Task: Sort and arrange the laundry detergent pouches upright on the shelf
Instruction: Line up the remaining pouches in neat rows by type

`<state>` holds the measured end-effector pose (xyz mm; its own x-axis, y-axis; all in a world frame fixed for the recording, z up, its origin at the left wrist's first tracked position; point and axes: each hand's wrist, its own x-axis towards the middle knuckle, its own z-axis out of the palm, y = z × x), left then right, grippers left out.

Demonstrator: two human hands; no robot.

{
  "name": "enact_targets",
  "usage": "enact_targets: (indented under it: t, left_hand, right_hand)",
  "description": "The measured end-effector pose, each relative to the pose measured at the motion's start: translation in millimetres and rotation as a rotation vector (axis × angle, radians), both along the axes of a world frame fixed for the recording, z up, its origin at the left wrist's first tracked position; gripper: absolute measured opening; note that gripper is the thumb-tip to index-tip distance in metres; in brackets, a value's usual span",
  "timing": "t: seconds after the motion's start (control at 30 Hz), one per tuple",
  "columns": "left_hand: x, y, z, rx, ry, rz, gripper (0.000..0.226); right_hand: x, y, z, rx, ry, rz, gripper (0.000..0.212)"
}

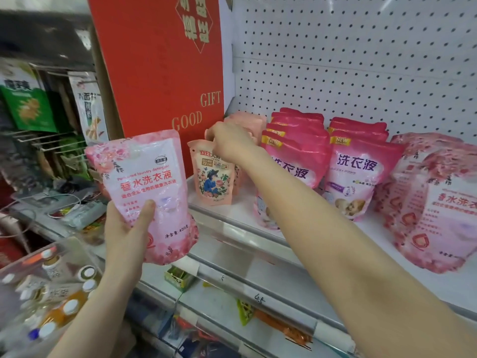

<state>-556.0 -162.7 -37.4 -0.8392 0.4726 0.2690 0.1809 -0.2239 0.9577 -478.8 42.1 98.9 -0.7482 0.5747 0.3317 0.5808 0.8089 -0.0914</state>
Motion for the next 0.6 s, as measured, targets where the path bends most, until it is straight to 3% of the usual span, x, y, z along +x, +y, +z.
enact_targets:
  t: [0.23, 0.4, 0.6]
  left_hand:
    - [12, 7, 2, 0.005, -0.016, -0.123, 0.051]
    - [28, 9, 0, 0.011, -0.010, -0.293, 0.045]
    - [85, 17, -6, -0.036, 0.057, -0.615, 0.043]
  right_hand:
    - [11, 1, -1, 0.047, 0.120, 0.019, 0.044]
    - [77, -34, -4, 0.063, 0.551, 0.142, 0.031]
    - [169, -89, -42, -0.403, 0.749, 0.121, 0.014]
